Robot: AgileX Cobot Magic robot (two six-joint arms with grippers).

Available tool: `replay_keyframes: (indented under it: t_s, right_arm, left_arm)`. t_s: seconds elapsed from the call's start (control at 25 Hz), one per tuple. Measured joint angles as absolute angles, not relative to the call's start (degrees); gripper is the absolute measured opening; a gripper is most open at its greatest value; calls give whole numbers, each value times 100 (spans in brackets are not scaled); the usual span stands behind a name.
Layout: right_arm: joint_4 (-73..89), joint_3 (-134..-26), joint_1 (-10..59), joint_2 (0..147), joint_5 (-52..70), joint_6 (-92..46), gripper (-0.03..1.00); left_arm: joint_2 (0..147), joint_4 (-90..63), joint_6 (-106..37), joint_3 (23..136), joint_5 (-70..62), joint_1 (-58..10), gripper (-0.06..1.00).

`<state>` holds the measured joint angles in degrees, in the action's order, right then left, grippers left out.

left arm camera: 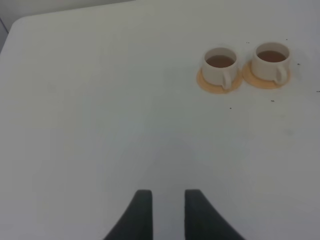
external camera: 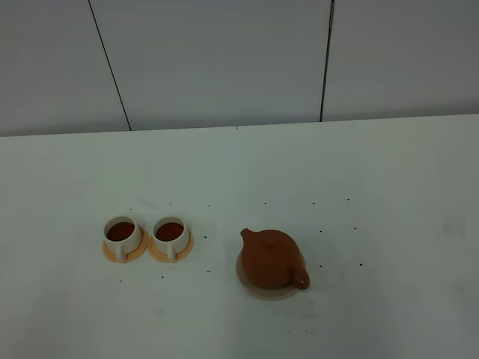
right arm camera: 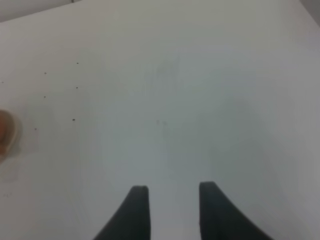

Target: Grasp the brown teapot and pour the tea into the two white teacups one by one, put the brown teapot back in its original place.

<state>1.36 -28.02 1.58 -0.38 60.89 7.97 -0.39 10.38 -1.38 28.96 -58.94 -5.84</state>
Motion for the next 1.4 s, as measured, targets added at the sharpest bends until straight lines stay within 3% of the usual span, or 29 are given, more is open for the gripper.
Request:
replay_keyframes:
  t_s: [1.4]
  right_arm:
    - [138,-2802,158,-38,6089,726,24]
  left_arm:
    - [-39,1038,-132,2896,-5894,-584,23]
